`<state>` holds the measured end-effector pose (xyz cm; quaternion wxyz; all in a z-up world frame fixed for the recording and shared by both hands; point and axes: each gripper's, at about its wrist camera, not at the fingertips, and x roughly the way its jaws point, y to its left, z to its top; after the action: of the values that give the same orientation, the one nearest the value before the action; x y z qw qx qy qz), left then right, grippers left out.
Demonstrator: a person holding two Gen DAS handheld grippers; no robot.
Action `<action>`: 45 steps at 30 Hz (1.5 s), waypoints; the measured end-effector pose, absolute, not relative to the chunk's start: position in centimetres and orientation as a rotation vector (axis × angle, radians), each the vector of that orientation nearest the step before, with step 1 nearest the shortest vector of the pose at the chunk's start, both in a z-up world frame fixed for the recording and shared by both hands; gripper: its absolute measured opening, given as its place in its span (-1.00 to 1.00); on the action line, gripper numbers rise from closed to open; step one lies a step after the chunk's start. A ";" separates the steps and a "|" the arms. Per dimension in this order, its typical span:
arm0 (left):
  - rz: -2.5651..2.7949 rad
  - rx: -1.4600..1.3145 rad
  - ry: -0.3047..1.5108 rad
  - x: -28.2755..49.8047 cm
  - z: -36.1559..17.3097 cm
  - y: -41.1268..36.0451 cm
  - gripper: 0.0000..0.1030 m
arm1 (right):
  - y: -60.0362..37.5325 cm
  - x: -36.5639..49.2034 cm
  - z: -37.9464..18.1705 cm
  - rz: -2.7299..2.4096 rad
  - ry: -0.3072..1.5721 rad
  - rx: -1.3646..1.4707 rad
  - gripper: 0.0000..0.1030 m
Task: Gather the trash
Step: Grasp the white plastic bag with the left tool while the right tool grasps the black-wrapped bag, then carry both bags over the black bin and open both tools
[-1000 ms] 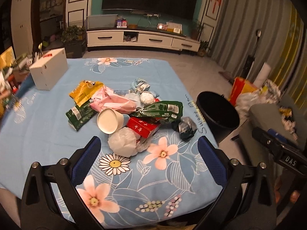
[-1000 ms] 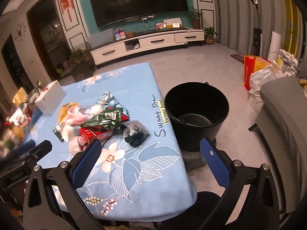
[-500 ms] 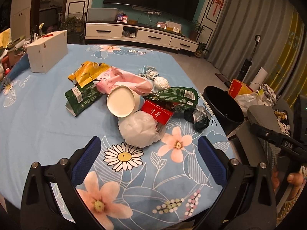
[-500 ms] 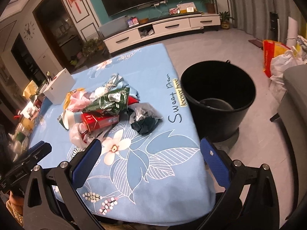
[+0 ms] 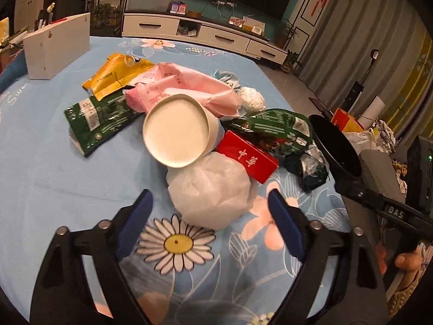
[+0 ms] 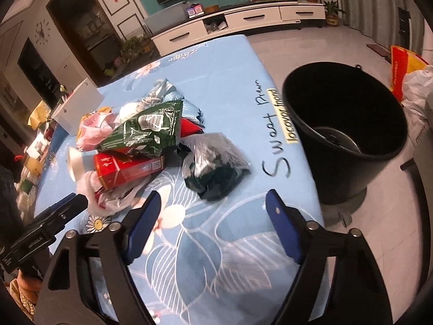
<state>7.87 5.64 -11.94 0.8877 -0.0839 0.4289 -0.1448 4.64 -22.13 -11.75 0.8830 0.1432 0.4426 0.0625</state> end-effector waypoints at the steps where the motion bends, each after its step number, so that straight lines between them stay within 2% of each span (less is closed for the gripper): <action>1: -0.298 -0.174 0.898 8.2 -12.2 5.5 0.55 | -22.0 5.1 -11.9 0.126 0.925 0.290 0.42; 6: -0.310 -0.178 0.934 9.3 -13.3 5.0 0.11 | -21.6 7.5 -12.9 0.129 0.937 0.265 0.36; 7: -0.315 -0.179 0.938 9.4 -13.4 4.9 0.07 | -21.6 7.9 -13.1 0.131 0.940 0.267 0.30; 9: -0.323 -0.182 0.942 9.5 -13.6 4.8 -0.23 | -21.5 8.6 -13.3 0.136 0.942 0.263 0.21; 11: -0.330 -0.172 0.944 9.4 -13.6 4.7 -0.36 | -21.3 8.8 -13.4 0.140 0.941 0.251 0.11; 12: -0.337 -0.171 0.947 9.4 -13.6 4.7 -0.45 | -21.1 8.9 -13.4 0.145 0.940 0.245 0.00; 14: -0.345 -0.173 0.958 9.3 -13.3 4.8 -0.49 | -21.0 9.0 -13.4 0.156 0.947 0.240 -0.16; 19: -0.381 -0.177 0.955 7.7 -11.5 5.3 -0.53 | -21.3 7.9 -12.6 0.165 0.938 0.262 -0.30; 31: -0.453 -0.171 0.806 3.0 -5.0 5.4 -0.53 | -22.9 2.2 -8.8 0.187 0.862 0.307 -0.31; 45: -0.544 -0.084 0.755 4.4 -2.9 -1.5 -0.53 | -28.1 -0.5 -8.3 0.080 0.782 0.404 -0.31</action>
<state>4.36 -1.53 -2.93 0.8929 -0.0405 0.3637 -0.2622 -0.52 -28.10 -8.35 0.9040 0.1953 0.3783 0.0389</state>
